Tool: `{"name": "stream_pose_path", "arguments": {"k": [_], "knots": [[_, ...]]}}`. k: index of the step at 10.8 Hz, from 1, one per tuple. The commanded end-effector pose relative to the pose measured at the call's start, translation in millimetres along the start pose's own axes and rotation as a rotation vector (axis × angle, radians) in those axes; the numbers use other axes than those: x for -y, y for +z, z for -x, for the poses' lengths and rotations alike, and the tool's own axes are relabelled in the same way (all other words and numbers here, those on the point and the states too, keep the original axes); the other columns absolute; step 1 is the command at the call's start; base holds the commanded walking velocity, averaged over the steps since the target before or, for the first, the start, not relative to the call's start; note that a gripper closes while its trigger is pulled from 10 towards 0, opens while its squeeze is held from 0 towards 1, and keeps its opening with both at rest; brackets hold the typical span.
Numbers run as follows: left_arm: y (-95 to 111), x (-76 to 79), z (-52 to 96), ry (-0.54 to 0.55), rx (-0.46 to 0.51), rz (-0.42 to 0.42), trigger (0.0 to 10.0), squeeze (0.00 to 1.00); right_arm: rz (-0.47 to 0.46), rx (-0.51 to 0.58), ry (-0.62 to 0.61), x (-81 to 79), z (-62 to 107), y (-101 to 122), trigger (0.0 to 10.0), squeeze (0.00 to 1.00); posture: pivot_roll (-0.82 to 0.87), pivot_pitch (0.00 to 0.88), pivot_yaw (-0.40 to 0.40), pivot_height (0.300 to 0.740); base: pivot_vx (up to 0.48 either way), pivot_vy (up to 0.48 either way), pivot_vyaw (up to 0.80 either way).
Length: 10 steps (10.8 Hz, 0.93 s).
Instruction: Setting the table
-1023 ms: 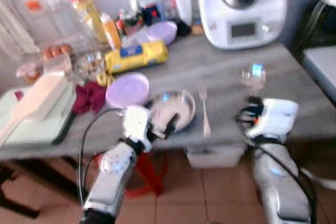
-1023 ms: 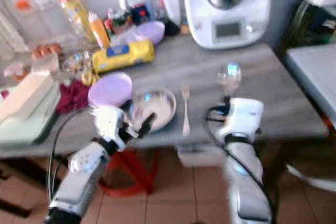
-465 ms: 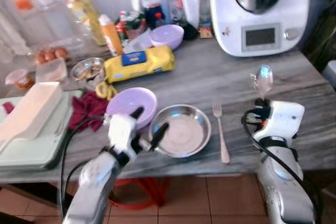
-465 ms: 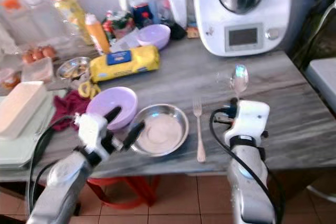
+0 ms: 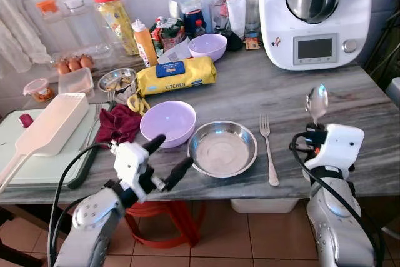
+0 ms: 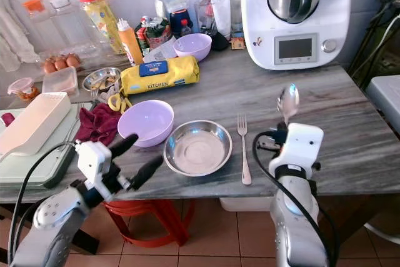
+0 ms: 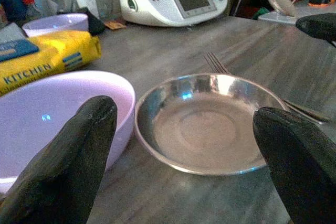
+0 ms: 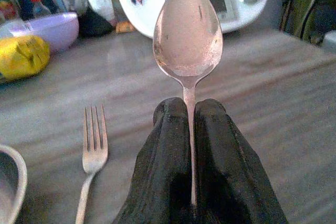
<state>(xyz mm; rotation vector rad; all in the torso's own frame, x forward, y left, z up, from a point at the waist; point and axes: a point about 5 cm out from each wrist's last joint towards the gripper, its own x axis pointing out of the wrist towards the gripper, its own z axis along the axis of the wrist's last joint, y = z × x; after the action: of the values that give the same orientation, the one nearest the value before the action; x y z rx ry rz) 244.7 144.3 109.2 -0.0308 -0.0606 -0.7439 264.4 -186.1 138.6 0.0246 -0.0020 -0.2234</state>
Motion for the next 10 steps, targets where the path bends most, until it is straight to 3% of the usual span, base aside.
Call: {"name": "stream_pose_path", "arguments": {"k": [1, 5, 10], "knots": [[-5, -6.0, 7.6, 0.010, -0.022, 0.000, 10.0, 0.00, -0.016, -0.028, 0.012, -4.8, 0.7, -2, 10.0, 0.00, -0.15, 0.072, 0.150, 0.740, 0.000, 0.000, 0.00], [-25, -8.3, 15.8, -0.006, -0.062, 0.021, 10.0, 0.00, 0.011, -0.181, 0.074, -7.5, -0.2, -22, 10.0, 0.00, -0.14, 0.082, 0.152, 0.740, 0.000, 0.000, 0.00], [-37, -10.7, 17.0, -0.008, -0.064, 0.022, 10.0, 0.00, -0.023, -0.223, 0.106, -10.4, -6.4, -23, 10.0, 0.00, -0.14, 0.081, 0.149, 0.740, 0.000, 0.000, 0.00]]}}
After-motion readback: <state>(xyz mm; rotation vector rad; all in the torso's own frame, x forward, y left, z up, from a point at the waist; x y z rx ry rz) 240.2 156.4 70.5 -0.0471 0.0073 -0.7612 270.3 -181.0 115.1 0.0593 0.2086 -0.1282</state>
